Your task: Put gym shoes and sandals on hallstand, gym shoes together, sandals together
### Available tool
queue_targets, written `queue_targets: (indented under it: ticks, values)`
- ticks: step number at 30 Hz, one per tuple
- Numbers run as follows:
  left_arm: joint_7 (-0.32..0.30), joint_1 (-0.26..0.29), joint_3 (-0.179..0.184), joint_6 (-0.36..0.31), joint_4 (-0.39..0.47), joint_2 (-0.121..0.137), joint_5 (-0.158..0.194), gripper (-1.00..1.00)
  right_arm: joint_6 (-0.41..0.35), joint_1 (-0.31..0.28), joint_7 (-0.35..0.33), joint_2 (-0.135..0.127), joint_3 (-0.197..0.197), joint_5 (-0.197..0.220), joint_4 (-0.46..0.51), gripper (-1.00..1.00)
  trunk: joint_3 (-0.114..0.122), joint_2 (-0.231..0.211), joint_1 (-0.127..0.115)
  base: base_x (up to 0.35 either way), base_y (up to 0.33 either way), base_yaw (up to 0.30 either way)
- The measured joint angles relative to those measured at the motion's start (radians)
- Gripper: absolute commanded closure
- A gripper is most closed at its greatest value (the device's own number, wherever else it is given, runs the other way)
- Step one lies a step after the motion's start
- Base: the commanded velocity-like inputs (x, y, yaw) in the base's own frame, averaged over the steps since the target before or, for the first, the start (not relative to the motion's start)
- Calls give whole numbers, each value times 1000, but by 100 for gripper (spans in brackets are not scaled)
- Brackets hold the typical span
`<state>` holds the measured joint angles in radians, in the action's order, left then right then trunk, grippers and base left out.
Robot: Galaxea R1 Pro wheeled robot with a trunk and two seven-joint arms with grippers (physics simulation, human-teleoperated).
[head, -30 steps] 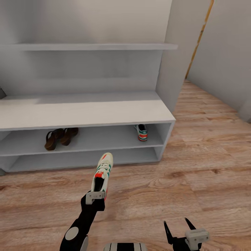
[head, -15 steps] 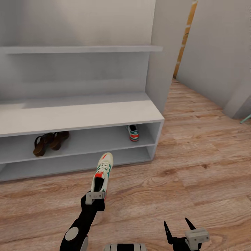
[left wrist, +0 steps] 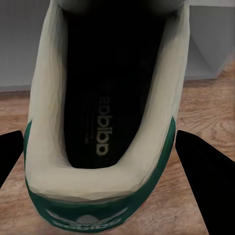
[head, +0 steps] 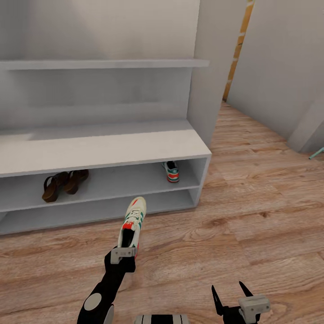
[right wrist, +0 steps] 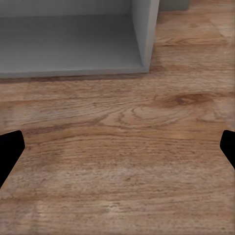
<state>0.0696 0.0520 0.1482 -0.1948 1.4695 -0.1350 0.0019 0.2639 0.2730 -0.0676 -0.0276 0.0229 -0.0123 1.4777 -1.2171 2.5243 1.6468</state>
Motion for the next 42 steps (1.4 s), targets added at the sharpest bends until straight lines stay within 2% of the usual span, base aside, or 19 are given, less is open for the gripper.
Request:
queue_targets:
  ticks: [21, 34, 42]
  values:
    - [1, 0, 2, 46, 0, 0, 0, 100, 0, 0, 3, 1, 2, -1, -2, -100, 0, 0, 0, 0, 0, 184]
    - [2, 0, 2, 49, 0, -1, 0, 100, 0, 0, 3, 0, 0, -2, -2, -100, 0, 0, 0, 0, -14, 43]
    - [1, 0, 2, 50, 0, -1, 0, 100, 0, 0, 3, 0, 0, -2, -2, -100, 0, 0, 0, 0, -182, 7]
